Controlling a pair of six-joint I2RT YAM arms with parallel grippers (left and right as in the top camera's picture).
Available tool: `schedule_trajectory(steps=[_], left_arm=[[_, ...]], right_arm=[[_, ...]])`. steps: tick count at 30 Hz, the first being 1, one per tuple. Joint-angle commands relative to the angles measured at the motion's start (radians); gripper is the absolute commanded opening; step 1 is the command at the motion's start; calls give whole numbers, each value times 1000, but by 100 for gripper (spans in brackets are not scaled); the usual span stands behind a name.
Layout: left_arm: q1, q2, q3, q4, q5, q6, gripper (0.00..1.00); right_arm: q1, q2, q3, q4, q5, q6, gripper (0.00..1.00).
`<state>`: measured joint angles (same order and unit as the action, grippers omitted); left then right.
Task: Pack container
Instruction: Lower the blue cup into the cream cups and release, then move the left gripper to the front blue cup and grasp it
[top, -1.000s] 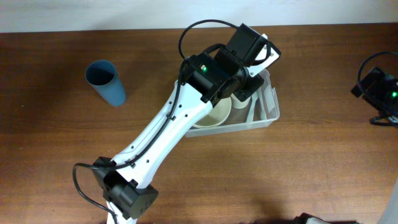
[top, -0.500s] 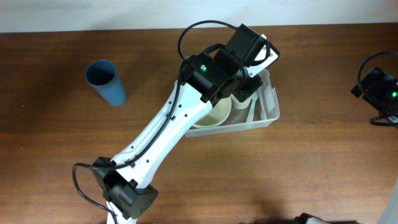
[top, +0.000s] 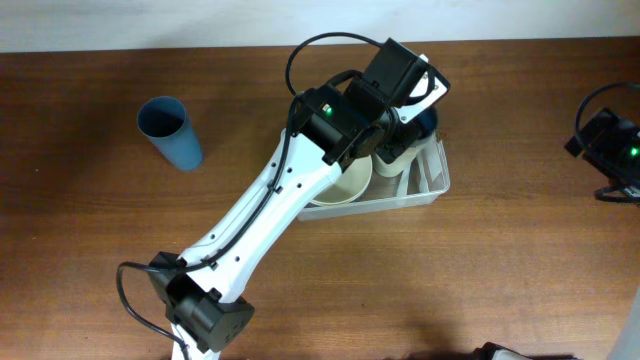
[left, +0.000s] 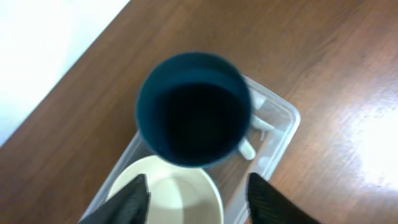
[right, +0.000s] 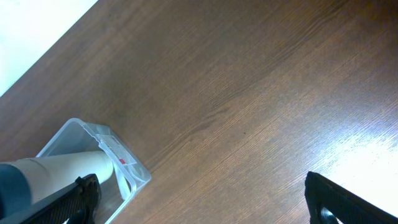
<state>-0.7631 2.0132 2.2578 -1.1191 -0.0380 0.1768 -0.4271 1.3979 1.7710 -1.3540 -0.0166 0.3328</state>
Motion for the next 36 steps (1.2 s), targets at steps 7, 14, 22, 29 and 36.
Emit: schedule_trajectory(steps=[7,14,22,29,36], left_arm=[[2,-13,134,-138,-394,-40,78],[157,-44,270,-359,-477,-205,87],[554,-27,229,-463,-105,-245,87],[690,36,191,-450,-104,-244,87],[725,197,191,-454,-3,-229,86]], right_arm=[[-6,1,11,3,2,-2,99],[-6,1,11,3,2,-2,99],[-6,1,11,3,3,-2,99],[-6,1,11,3,2,-2,99],[-6,1,11,3,2,-2,99]])
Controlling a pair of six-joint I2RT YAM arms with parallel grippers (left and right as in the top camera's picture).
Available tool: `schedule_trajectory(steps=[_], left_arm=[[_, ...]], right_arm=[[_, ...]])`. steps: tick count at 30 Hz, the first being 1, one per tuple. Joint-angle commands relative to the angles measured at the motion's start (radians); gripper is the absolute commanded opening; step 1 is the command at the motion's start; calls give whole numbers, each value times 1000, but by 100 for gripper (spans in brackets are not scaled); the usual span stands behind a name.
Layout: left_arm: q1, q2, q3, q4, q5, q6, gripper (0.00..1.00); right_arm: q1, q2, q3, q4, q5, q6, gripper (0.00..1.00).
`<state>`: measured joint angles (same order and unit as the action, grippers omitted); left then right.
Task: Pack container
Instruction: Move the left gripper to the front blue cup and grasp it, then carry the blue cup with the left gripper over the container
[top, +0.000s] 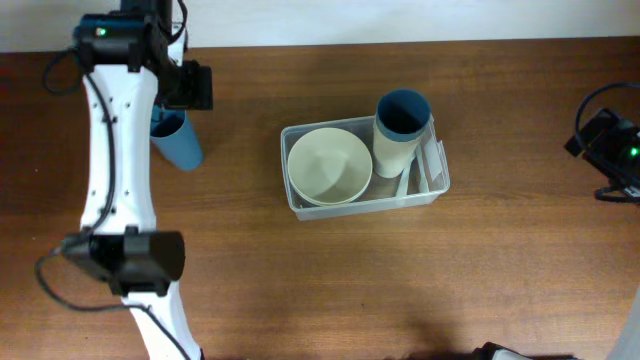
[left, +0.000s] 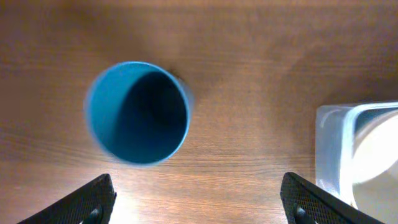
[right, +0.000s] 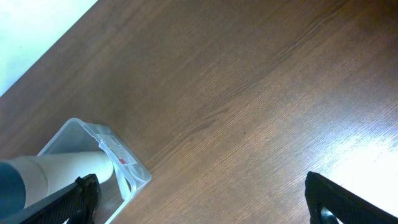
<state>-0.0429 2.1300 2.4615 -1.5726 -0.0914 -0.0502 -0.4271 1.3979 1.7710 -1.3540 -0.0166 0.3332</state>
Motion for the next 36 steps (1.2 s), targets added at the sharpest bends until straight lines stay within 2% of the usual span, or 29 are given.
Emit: schedule_trajectory(steps=[1,5,11,12,14,15,17,22,23,24,26,36], left_arm=[[5,100,-13,-3,50,-2,84],[9,169,-13,-3,50,-3,76],[15,227,-13,-4,43,-3,76],[16,233,-14,-3,43,-3,71],[16,238,-14,-2,43,-3,53],[16,238,-14,0,44,-3,41],[16,238,-14,0,44,-3,35],[16,241,-14,1,48,-3,34],[16,243,-14,0,51,-3,30],[16,243,-20,1,51,-3,12],[16,243,-22,0,51,-3,1],[-1,156,35,-45,51,-2,2]], right_arm=[[-6,1,11,3,2,-2,99],[-6,1,11,3,2,-2,99],[-6,1,11,3,2,-2,99],[-6,1,11,3,2,-3,99],[-6,1,11,3,3,-2,99],[-6,1,11,3,2,-2,99],[-6,1,11,3,2,-2,99],[-6,1,11,3,3,-3,99],[-6,1,11,3,2,-2,99],[-6,1,11,3,3,-2,99],[-6,1,11,3,2,-2,99],[-6,1,11,3,2,-2,99]])
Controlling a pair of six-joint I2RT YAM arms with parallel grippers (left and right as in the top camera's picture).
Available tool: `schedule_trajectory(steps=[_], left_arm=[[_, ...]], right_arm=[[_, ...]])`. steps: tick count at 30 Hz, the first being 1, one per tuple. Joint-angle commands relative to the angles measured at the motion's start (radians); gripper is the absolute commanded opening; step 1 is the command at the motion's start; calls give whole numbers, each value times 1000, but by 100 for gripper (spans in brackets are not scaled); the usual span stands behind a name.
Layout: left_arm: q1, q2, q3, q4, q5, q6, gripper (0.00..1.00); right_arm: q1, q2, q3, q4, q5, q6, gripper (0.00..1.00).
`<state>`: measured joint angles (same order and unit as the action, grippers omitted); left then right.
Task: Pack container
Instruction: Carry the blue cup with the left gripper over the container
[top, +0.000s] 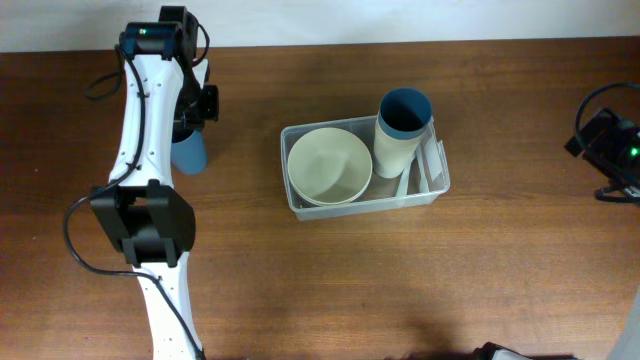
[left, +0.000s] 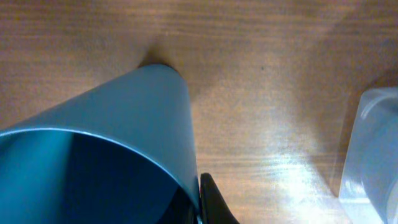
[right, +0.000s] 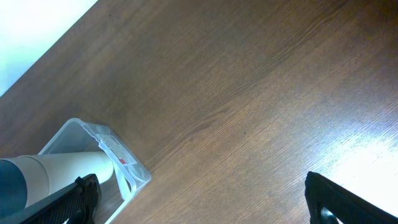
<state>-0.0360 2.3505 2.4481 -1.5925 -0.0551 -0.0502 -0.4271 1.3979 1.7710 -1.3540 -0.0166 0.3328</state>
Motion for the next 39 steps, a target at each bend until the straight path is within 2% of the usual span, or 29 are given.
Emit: schedule_trajectory(steps=[1,4,13,20,30,39], left_arm=[[-17,-84,61,-26,15,3,2],[-55,-150,94,-21,14,48,2],[-188,-288,108,2,7,74,2],[-398,-387,179,40,7,151,2],[-681,-415,231,72,6,315,1],[-763,-401,230,122,33,397,1]], right_arm=[[-6,1,11,3,2,-2,99],[-6,1,11,3,2,-2,99],[-6,1,11,3,2,-2,99],[-6,1,11,3,2,-2,99],[-6,1,11,3,2,-2,99],[-6,1,11,3,2,-2,99]])
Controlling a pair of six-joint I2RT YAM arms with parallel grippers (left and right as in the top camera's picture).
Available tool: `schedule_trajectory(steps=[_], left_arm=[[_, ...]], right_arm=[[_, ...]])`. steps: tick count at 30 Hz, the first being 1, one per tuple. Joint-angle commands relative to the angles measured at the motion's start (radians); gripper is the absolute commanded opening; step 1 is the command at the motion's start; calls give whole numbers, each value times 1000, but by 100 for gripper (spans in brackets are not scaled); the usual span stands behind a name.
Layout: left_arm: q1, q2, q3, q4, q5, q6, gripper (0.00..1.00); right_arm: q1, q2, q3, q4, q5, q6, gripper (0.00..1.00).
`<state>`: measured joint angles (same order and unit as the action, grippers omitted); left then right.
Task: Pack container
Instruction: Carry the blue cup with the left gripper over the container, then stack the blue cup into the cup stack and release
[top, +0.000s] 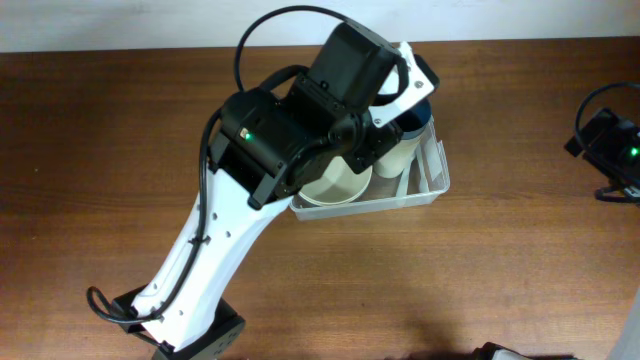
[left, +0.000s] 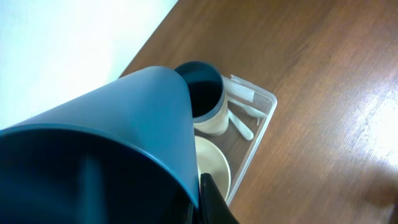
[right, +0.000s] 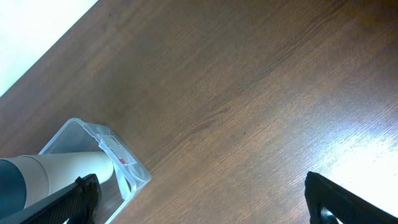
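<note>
My left gripper (left: 199, 200) is shut on the wall of a blue cup (left: 106, 137), which fills the left of the left wrist view. It hangs above the clear plastic container (left: 264, 111). Inside the container are a cream bowl (left: 213, 167), a cream cup with a dark blue inside (left: 200, 92) and white utensils (left: 239, 118). In the overhead view the left arm (top: 300, 120) covers most of the container (top: 432, 188) and hides the held cup. My right gripper (right: 205, 208) is open over bare table at the far right (top: 610, 150).
The brown wooden table (top: 500, 270) runs under everything, with a white wall along its far edge (top: 100, 20). The right arm's base stands at the table's right edge. The container's corner with a label (right: 118, 155) shows in the right wrist view.
My left gripper was at the blue cup standing on the table's left side. Now it holds that cup above the container, and the left side of the table has no cup. The right arm has not moved.
My left gripper was open over the container, above the cream cup. Then it was open above the blue cup at the table's left. Then its finger was against that cup's rim. Now the cup hangs in it over the container.
</note>
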<state>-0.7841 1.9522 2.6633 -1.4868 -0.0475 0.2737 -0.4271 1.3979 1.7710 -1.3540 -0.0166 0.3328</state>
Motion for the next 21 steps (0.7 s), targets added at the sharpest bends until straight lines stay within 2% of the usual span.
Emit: schedule_trajectory(steps=[1,21], left_arm=[[-20,4,14,19,29,81,1],[-20,167,8,92,26,94,1]], right_arm=[[-6,1,11,3,2,-2,99],[-6,1,11,3,3,-2,99]])
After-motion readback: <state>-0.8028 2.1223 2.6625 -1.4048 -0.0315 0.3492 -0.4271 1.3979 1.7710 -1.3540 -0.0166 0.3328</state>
